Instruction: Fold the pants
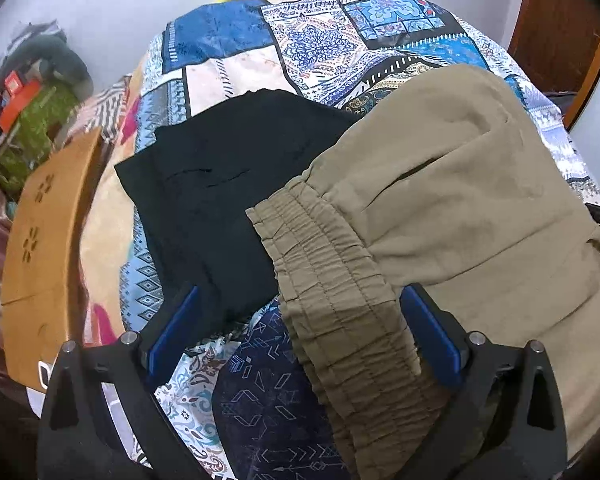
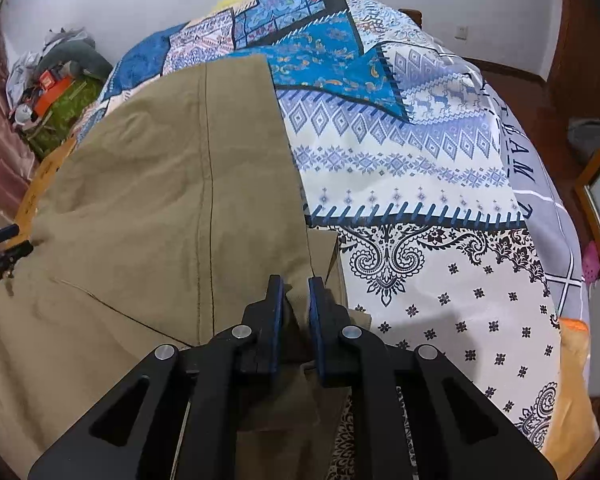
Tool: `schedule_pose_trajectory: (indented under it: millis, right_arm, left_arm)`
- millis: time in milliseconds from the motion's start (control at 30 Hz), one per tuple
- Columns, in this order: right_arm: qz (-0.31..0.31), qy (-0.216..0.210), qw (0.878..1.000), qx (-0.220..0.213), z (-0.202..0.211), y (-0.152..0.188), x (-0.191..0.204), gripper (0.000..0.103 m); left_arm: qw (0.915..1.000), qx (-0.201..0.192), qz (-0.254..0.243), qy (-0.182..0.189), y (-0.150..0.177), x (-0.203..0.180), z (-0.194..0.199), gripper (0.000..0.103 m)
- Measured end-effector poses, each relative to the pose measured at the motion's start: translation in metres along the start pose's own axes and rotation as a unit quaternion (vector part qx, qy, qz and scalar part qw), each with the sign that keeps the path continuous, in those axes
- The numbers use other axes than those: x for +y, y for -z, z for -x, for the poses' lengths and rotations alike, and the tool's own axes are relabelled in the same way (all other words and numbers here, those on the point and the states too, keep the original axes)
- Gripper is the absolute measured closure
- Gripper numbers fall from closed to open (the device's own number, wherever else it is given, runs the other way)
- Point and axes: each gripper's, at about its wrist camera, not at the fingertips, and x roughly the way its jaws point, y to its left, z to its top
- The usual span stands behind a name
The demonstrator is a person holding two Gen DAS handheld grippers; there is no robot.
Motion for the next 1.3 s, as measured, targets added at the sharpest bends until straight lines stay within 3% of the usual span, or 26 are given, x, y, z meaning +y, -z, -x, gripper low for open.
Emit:
schedule_pose_trajectory:
  millis: [167,333,467,600,800,933,1033,1167,1300]
  right_arm:
    - [0.011,0.014,1.0,-0.001,0.015,-0.009,0.003,0.087]
    - [0.019,0.01,0.999,-0.035,0.042,-0.023,0.009,0.081]
    - [0.023,0.003,0.997,-0.073,0.054,-0.041,0.018,0.059]
    - [0.031,-0.004,0.995,-0.092,0.049,-0.066,0.029,0.044]
    - [0.038,-0.007,0.995,-0.092,0.021,-0.099,0.032,0.043]
    - [0.022,-0.019,0.997,-0.073,-0.014,-0.121,0.024,0.043]
    - [0.009,-0.025,0.997,-0.066,-0.034,-0.134,0.019,0.043]
    - [-0.001,-0.034,0.998,-0.058,-0.057,-0.148,0.02,0.043]
    - [0.005,-0.026,0.998,-0.058,-0.072,-0.153,0.028,0.051]
  left_arm:
    - [0.9999,-0.013,0.004,-0.004,-0.004,0.006,0.021,0.002]
    - [0.9992,-0.028,0.03,0.001,-0.019,0.025,0.032,0.002]
    - [0.9979,-0.023,0.061,0.005,-0.04,0.041,0.018,0.003]
    - [0.9977,0.007,0.065,0.017,-0.056,0.045,-0.011,0.002]
    - [0.9943,0.054,0.087,0.027,-0.063,0.048,-0.061,0.003]
    - [0.99,0.065,0.113,0.053,-0.061,0.053,-0.08,0.008]
    - [0.9837,0.076,0.131,0.096,-0.058,0.055,-0.092,0.018]
    - [0.9729,0.089,0.15,0.152,-0.055,0.058,-0.1,0.041]
    - [0.9708,0.092,0.152,0.162,-0.057,0.059,-0.1,0.046]
